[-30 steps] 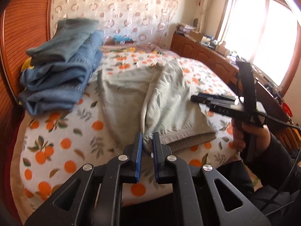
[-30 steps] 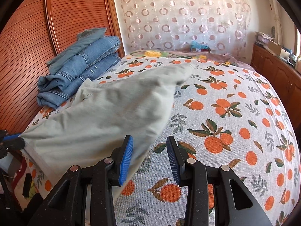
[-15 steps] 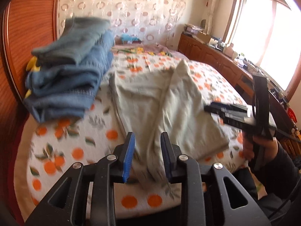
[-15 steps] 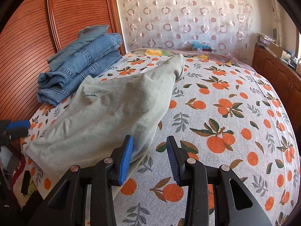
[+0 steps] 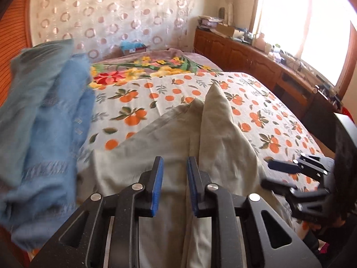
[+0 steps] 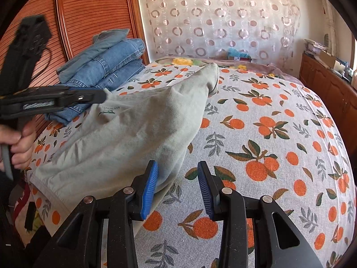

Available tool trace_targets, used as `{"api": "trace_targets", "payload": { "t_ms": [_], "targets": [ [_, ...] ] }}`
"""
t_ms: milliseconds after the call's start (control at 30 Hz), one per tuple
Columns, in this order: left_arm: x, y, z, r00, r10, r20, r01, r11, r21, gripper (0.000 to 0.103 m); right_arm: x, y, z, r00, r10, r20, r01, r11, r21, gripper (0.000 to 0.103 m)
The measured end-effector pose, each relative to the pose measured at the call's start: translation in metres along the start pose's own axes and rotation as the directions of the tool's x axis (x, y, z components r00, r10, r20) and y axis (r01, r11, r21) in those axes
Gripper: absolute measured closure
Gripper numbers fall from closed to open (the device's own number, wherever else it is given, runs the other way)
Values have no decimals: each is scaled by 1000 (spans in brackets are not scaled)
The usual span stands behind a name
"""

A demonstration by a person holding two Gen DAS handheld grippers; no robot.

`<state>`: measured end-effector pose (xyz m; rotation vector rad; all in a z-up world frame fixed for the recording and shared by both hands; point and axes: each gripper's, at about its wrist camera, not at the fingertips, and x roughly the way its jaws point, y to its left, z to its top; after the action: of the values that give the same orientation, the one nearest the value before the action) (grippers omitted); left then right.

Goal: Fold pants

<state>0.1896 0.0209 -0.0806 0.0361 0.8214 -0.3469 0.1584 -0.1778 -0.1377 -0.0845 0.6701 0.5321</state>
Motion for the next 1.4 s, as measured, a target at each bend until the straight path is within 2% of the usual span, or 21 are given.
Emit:
{"api": "trace_targets", "payload": {
  "t_ms": [200,333,467,600,733,767,867,1100,1300,1400],
  "targets": [
    [32,-1,18,995,-83,-62,83,997,-4,80,2,7,3,1000,-3,-20,2,999,-38,62],
    [47,-6,23,992,-84,-93,86,996,14,80,7,9,1,999,-6,-51,4,999,-50,62],
    [59,-14,25,987,-102,-121,107,994,32,80,8,6,2,999,5,-47,-6,999,-36,62],
    [70,-19,26,983,-87,-159,95,994,44,80,7,6,2,999,4,-40,-6,999,-34,62],
    [73,-18,26,983,-92,-159,99,994,36,82,7,6,1,999,7,-38,-8,999,-37,62],
    [72,-18,26,983,-102,-155,108,994,30,91,7,6,1,999,7,-38,-9,999,-36,62],
    [69,-18,26,983,-113,-143,118,993,27,99,6,7,0,999,7,-34,-8,999,-36,62],
    [39,0,28,995,-89,-51,87,996,-30,100,4,8,-1,1000,11,-29,-12,999,-44,62],
    [-3,31,30,998,8,54,-4,997,-76,100,6,9,0,999,13,-36,-15,999,-48,62],
    [-18,51,31,995,58,78,-50,994,-101,100,6,9,0,999,13,-36,-15,999,-48,62]
  ]
}}
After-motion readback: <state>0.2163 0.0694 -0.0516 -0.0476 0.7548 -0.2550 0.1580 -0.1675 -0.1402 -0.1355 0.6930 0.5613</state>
